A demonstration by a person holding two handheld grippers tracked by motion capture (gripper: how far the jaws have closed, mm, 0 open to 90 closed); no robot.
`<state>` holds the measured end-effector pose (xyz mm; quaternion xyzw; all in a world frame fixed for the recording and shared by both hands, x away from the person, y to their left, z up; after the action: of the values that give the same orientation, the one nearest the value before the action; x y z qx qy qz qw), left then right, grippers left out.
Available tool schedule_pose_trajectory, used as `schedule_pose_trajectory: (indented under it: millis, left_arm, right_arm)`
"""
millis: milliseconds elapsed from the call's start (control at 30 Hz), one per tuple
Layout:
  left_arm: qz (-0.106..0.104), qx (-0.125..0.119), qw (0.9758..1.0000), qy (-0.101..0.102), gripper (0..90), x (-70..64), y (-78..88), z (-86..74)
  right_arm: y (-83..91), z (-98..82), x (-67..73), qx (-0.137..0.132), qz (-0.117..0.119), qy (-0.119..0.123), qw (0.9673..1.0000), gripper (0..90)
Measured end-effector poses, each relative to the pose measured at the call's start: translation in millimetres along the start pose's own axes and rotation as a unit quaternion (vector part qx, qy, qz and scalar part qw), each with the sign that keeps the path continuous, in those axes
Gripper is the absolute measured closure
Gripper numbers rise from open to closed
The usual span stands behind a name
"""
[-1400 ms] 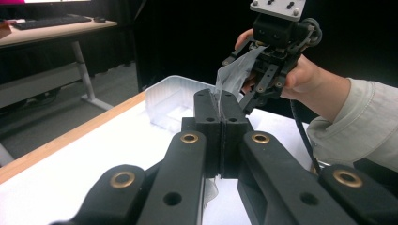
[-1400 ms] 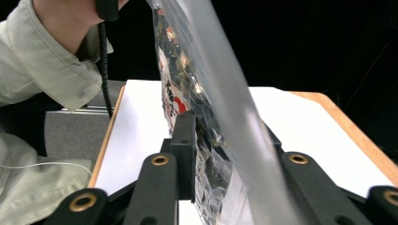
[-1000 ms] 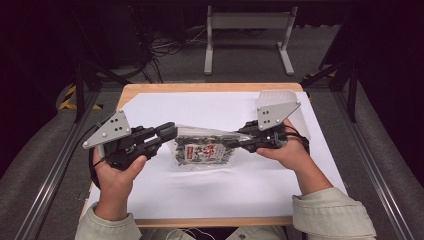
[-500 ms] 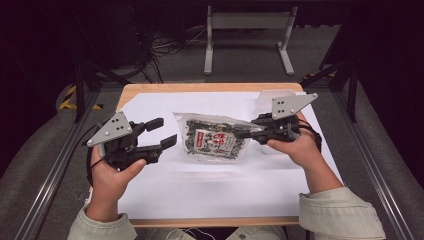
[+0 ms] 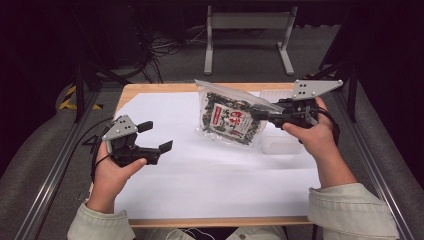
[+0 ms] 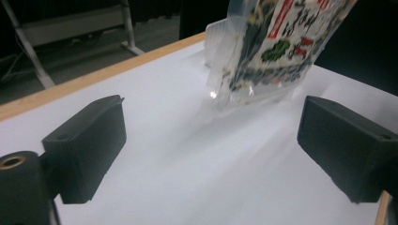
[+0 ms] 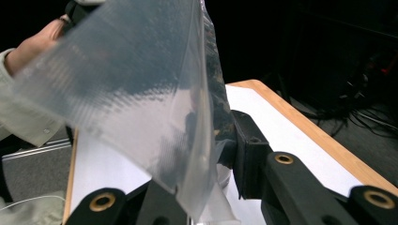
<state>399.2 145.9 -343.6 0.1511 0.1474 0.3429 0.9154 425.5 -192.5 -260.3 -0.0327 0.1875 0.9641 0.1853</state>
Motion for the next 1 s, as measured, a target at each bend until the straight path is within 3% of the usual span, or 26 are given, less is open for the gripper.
schedule_pose_trajectory:
  millis: [167,533,633,800,1000]
  left_arm:
    - [-0.002,0.001,0.9997,0.025,4.6,12.9,-9.7,-10.5]
    - [-0.024,0.020,0.9990,0.033,3.1,27.8,-27.5,-33.9]
    - [-0.013,0.010,0.9995,0.029,3.4,30.9,-30.0,-39.1]
    - [-0.032,0.000,0.9993,0.020,2.9,28.0,-31.0,-46.4]
    - [-0.025,0.012,0.9996,0.003,2.9,32.3,-31.2,-50.1]
  right_arm:
    - [11.9,1.6,-16.5,0.001,-0.029,-0.021,0.9994,77.2]
    - [34.2,6.6,-47.7,0.001,-0.079,-0.050,0.9956,77.1]
    - [40.2,8.4,-53.6,-0.002,-0.090,-0.055,0.9945,77.1]
    - [48.9,9.1,-67.8,0.007,-0.117,-0.060,0.9913,77.1]
    - [57.3,10.7,-80.9,0.016,-0.142,-0.060,0.9879,77.1]
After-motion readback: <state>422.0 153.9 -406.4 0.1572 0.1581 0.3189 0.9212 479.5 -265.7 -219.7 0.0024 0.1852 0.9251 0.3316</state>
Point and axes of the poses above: each handheld gripper's, and its own axes: y roughly backward along the jaws, z roughly out of its top, x roughly to its left, the point moved 6 cm from there along -y, roughly forward along the jaws, and after that the axes turned 5 degrees about y, right-handed, at the moved point
